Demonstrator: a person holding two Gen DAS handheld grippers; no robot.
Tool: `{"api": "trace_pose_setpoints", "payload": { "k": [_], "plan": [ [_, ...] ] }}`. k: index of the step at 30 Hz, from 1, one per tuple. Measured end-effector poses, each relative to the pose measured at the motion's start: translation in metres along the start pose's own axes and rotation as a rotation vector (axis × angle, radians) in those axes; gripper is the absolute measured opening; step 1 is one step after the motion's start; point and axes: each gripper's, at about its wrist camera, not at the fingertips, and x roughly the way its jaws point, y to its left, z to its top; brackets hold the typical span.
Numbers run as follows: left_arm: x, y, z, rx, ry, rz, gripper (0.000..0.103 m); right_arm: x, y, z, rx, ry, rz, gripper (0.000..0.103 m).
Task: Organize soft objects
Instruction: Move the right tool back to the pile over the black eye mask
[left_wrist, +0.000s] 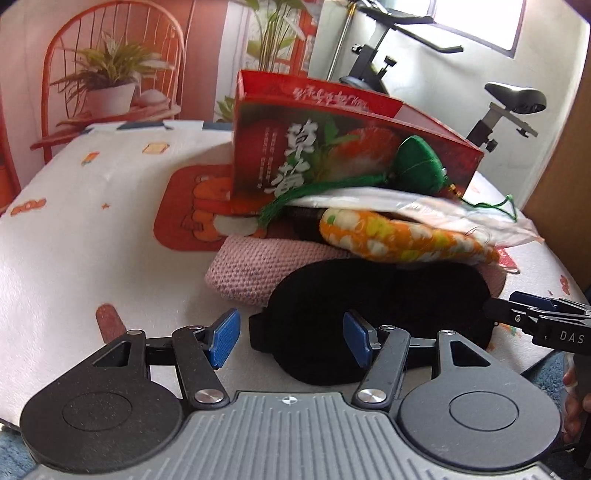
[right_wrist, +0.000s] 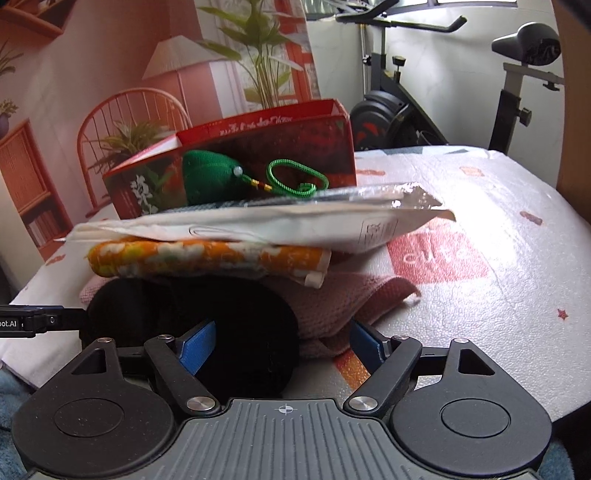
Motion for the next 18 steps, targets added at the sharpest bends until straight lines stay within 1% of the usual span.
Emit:
{"api": "trace_pose_setpoints", "payload": {
  "k": [4,8,13,15,18],
  "plan": [
    [0.0072,0.0031,-0.0056,-0.007,0.022,0.006,0.064,0.004,0.0024,-0.002,-0.014,0.012,0.0,0.075],
    [0.01,0.0069,-0.0074,-0.023,0.041,-0.01,0.064,0.0055,0.0066,-0.0025,-0.037,0.02,0.01,0.074],
    [0.0094,0.0054,-0.0095,-0.028,0.036,-0.033,0.064,0.0092,0.0056,-0.0019,-0.033,0.044,0.007,0.072],
    [0.0068,0.0033,-0.0093,-0.03,0.016,-0.037,0.064,0.0094,0.0047,-0.0018,-0.029,0.049,0.003,0.069],
    [0.004,0.003,-0.0093,-0.034,-0.001,-0.053,0.064,0.008,0.0048,-0.002,-0.032,0.039,0.004,0.069]
  ]
}}
